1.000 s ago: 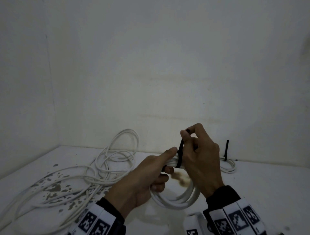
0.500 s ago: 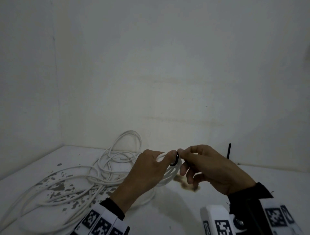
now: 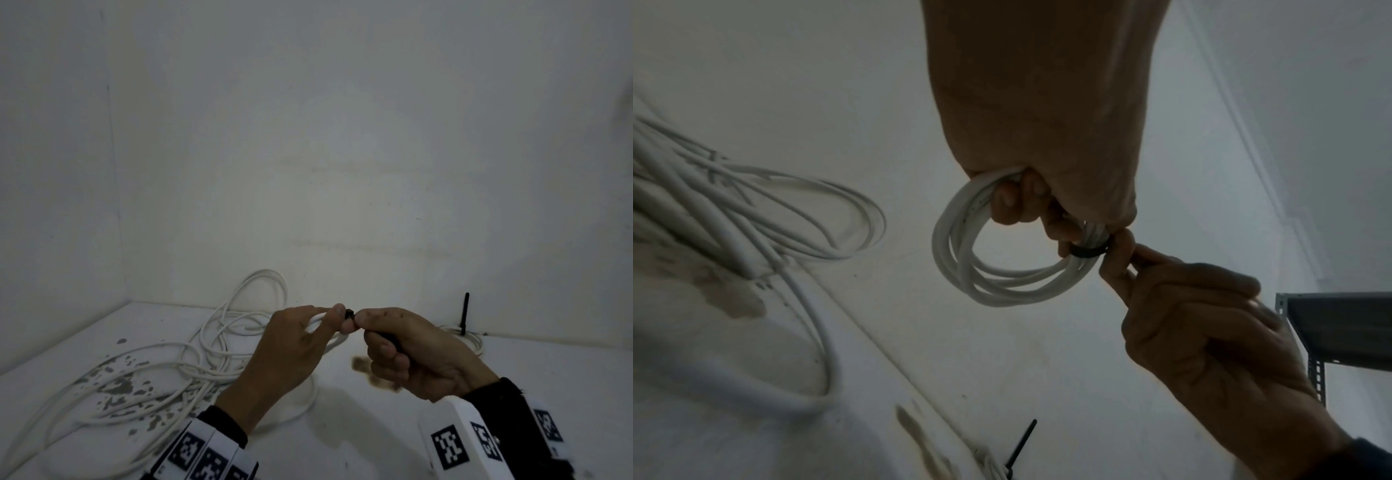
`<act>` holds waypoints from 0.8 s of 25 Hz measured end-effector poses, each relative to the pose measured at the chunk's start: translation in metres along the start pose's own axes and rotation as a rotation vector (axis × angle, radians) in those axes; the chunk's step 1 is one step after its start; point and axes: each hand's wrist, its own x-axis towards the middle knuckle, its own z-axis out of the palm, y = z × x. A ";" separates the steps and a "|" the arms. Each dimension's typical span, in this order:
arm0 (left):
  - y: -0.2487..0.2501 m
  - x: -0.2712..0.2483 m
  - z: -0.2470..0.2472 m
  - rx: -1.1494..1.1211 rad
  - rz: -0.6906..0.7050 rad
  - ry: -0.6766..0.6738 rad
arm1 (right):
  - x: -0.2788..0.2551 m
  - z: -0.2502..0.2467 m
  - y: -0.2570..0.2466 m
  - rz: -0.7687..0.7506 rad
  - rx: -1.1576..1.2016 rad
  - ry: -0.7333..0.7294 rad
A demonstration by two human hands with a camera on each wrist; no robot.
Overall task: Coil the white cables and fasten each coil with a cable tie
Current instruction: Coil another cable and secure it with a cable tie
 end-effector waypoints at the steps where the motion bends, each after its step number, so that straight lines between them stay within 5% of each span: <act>1: 0.004 0.000 -0.003 -0.013 0.009 0.007 | 0.000 0.001 0.000 -0.009 0.062 -0.042; 5: 0.014 0.003 -0.011 -0.132 -0.059 0.022 | 0.002 0.011 0.004 -0.082 0.157 -0.111; 12: 0.022 0.007 -0.010 -0.363 -0.331 0.078 | 0.007 0.030 0.017 -0.144 -0.060 -0.019; 20: 0.018 0.004 -0.011 -0.188 -0.180 0.051 | 0.007 0.032 -0.001 0.075 0.329 -0.027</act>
